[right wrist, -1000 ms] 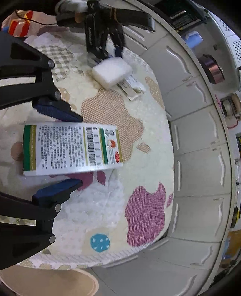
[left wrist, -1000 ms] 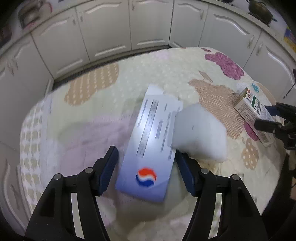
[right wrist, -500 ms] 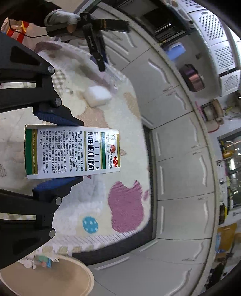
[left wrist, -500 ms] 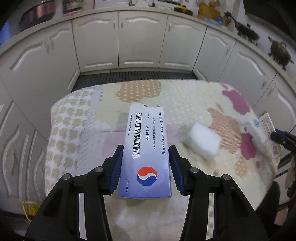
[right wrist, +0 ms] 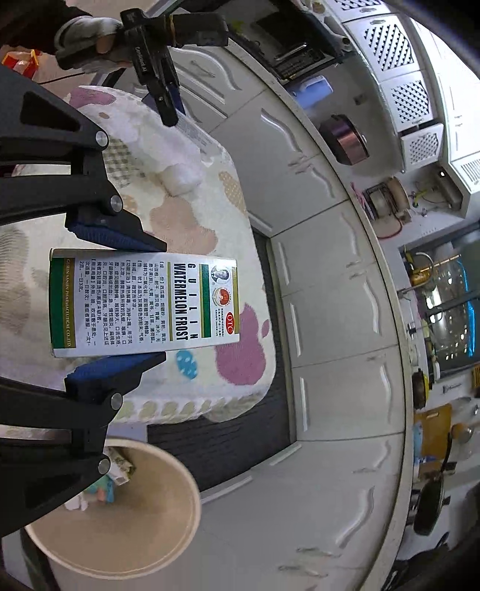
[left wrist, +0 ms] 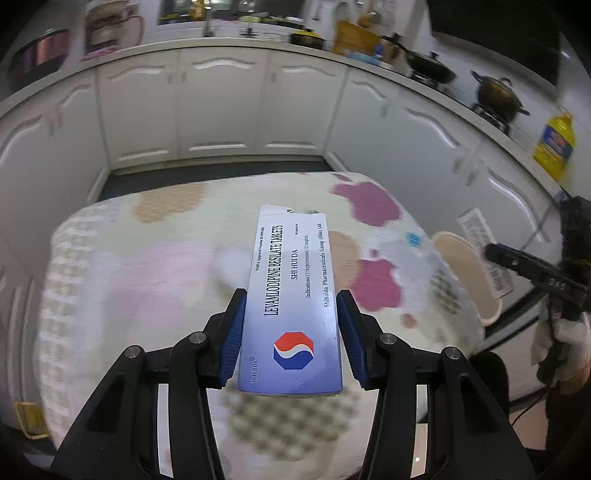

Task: Collect trash
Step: 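Carry both medicine boxes with both tools over the beige bin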

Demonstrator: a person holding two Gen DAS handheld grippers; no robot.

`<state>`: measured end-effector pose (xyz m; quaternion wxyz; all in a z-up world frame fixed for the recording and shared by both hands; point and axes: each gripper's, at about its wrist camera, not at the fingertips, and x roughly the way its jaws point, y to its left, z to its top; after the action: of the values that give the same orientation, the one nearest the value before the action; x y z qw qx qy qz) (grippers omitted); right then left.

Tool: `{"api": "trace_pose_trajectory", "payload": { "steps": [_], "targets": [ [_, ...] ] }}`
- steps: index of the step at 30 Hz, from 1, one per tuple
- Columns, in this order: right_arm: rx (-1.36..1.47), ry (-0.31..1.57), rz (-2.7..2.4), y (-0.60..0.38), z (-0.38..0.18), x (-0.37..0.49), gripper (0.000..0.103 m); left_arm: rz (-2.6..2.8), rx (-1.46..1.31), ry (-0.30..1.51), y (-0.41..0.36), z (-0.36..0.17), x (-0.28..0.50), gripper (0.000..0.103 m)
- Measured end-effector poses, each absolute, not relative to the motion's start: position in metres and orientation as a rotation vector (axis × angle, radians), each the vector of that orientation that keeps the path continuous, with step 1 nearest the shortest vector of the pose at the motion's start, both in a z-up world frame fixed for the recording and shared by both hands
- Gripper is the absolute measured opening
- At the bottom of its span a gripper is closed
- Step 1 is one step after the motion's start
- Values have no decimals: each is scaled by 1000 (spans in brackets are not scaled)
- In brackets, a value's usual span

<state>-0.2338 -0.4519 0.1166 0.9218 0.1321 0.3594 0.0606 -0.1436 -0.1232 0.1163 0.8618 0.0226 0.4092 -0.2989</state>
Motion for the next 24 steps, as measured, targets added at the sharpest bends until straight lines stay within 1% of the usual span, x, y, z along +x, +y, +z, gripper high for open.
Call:
{"api": "trace_pose_trajectory", "payload": {
  "steps": [7, 17, 24],
  "targets": [
    [290, 731, 96, -470, 114, -259, 49, -735, 76, 877, -190, 109, -176, 46],
    [315, 699, -2, -513, 116, -292, 49, -838, 81, 888, -258, 115, -182, 46],
    [345, 680, -101, -558, 115, -317, 49, -924, 99, 904, -318, 118, -183, 46]
  ]
}}
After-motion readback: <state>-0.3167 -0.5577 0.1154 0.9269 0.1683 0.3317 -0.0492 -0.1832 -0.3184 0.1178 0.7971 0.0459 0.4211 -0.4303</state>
